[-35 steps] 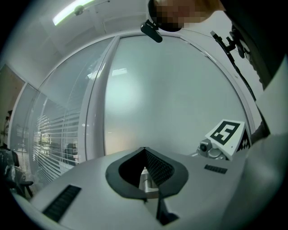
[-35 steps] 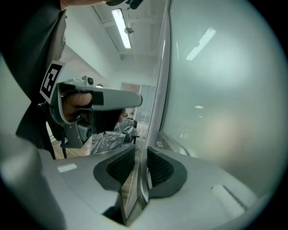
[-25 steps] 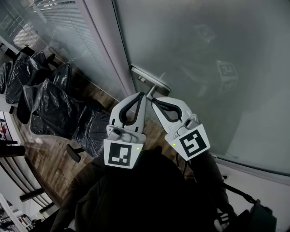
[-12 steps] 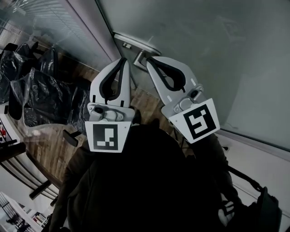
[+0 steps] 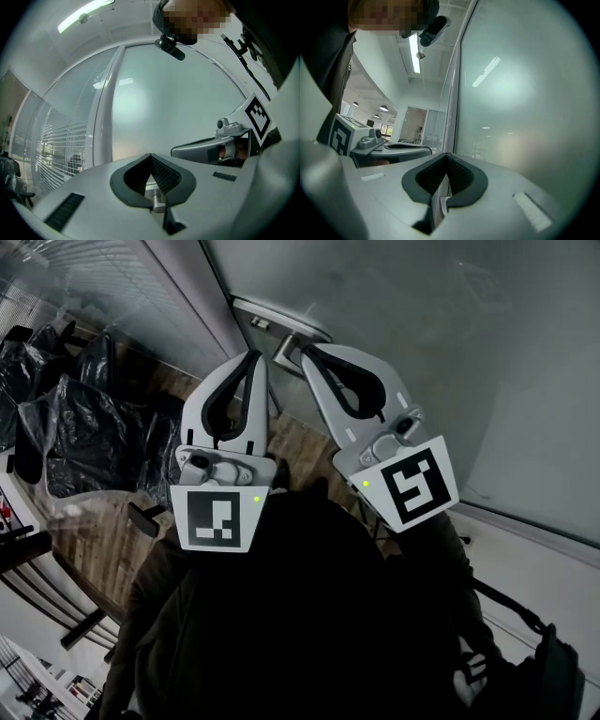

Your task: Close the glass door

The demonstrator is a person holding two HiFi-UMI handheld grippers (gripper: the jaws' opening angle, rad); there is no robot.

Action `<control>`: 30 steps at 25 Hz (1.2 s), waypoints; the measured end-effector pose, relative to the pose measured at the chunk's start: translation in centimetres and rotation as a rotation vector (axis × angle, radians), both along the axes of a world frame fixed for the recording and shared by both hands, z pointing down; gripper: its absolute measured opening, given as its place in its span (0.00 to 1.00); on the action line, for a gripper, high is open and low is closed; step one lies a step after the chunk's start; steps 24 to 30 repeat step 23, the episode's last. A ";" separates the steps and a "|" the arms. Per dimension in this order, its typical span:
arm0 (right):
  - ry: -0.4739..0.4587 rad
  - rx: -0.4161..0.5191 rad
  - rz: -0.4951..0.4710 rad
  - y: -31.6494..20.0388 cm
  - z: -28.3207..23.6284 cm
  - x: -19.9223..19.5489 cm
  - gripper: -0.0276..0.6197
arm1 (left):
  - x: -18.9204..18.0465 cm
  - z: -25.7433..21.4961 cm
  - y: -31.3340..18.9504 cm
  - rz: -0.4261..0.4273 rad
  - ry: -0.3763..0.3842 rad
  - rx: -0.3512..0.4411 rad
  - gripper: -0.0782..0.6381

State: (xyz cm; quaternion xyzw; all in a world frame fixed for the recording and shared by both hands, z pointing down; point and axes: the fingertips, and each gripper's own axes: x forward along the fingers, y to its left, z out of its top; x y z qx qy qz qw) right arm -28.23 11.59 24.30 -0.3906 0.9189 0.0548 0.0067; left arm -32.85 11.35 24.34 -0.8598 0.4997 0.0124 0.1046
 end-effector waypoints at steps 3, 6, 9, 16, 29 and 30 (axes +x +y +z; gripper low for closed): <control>-0.003 0.001 -0.007 0.1 0.0 -0.1 0.04 | 0.0 0.1 0.0 -0.001 -0.002 0.000 0.10; 0.000 0.000 -0.006 0.1 0.0 -0.2 0.04 | 0.0 0.1 0.0 0.001 -0.003 -0.002 0.10; -0.003 0.002 -0.004 0.0 0.1 -0.3 0.04 | -0.1 0.3 0.0 0.003 -0.004 -0.005 0.10; -0.008 0.002 -0.002 0.0 0.2 0.1 0.04 | 0.2 0.5 -0.1 0.004 -0.004 -0.005 0.10; -0.010 0.005 0.001 -0.4 0.0 0.1 0.04 | 0.2 0.5 -0.4 0.005 -0.005 -0.011 0.10; -0.010 0.005 0.001 -0.4 0.0 0.1 0.04 | 0.2 0.5 -0.4 0.005 -0.005 -0.011 0.10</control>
